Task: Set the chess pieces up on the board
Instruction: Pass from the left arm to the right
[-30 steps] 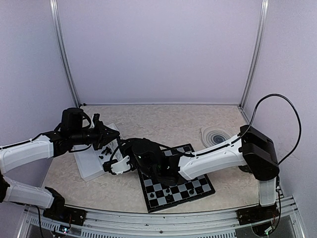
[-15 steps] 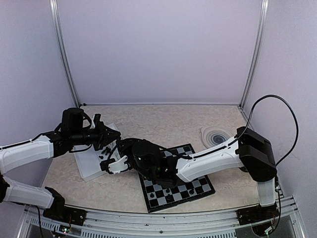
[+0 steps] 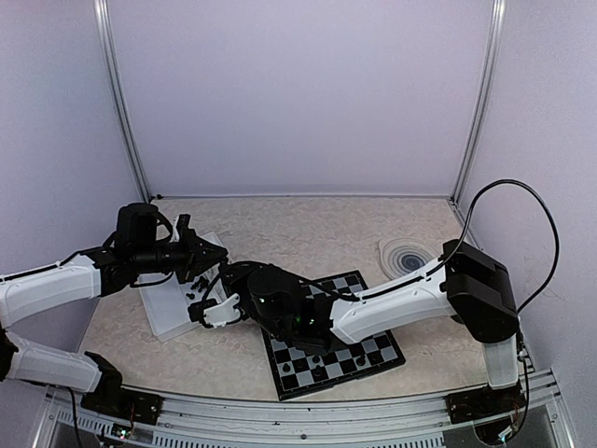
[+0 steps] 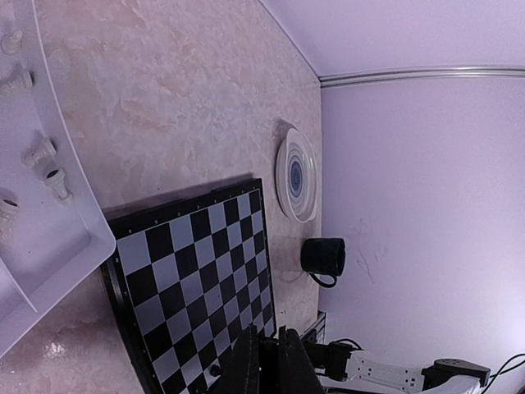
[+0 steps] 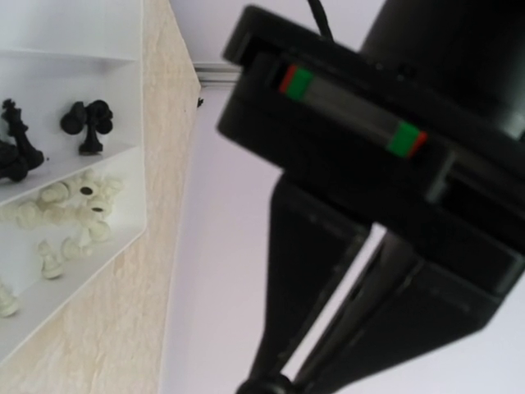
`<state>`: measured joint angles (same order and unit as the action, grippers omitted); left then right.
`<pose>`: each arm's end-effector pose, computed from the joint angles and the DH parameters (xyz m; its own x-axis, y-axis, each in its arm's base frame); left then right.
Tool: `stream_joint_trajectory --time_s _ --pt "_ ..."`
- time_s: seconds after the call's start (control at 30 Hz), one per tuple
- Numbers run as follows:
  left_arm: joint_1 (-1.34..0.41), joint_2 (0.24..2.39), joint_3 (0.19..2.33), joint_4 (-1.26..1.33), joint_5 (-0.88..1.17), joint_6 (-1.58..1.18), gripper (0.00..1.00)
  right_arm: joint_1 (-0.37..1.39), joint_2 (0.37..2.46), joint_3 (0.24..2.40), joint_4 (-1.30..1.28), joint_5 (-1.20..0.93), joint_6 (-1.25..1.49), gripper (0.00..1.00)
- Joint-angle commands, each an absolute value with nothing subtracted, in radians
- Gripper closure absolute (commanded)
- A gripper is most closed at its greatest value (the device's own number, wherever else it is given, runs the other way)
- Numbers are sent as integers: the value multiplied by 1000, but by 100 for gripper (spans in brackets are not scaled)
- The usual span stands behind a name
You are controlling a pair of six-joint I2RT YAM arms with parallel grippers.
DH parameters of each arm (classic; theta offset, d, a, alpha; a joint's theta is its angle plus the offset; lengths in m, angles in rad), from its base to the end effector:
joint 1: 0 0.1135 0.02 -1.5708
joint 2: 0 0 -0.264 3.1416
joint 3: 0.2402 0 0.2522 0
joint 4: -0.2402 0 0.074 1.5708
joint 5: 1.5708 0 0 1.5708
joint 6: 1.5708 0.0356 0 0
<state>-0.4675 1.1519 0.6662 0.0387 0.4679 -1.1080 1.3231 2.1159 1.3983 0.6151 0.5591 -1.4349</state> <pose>0.2183 -0.1282 0.2477 -0.8571 -0.4620 -0.2281 -0.0036 0.4482 -0.8939 0.1371 0.4651 0.2127 0.6827 -0.7262 -0.0810 -0.1187 -0.0008 -0.9929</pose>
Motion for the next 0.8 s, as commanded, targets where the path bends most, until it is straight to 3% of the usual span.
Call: stream_joint_trajectory --time_s 0.0,0.17,0.3,0.4,0.6,0.77 --pt "-474 1151 668 63 494 -1083 96 1329 2138 1441 647 576 -1417 88" --pt "-474 1152 668 61 497 -1078 96 1324 2139 1447 646 577 -1417 91" --pt "-473 1155 669 61 492 -1074 96 1326 2136 1445 640 579 -1415 100" --pt "-457 1163 678 67 486 -1062 96 1327 2116 1448 586 576 -1379 100" --pt "-381 1236 777 16 479 -934 96 1327 2048 1497 248 515 -1137 100" --pt "-314 1321 898 -62 449 -788 96 1297 1982 1544 -118 324 -899 100"
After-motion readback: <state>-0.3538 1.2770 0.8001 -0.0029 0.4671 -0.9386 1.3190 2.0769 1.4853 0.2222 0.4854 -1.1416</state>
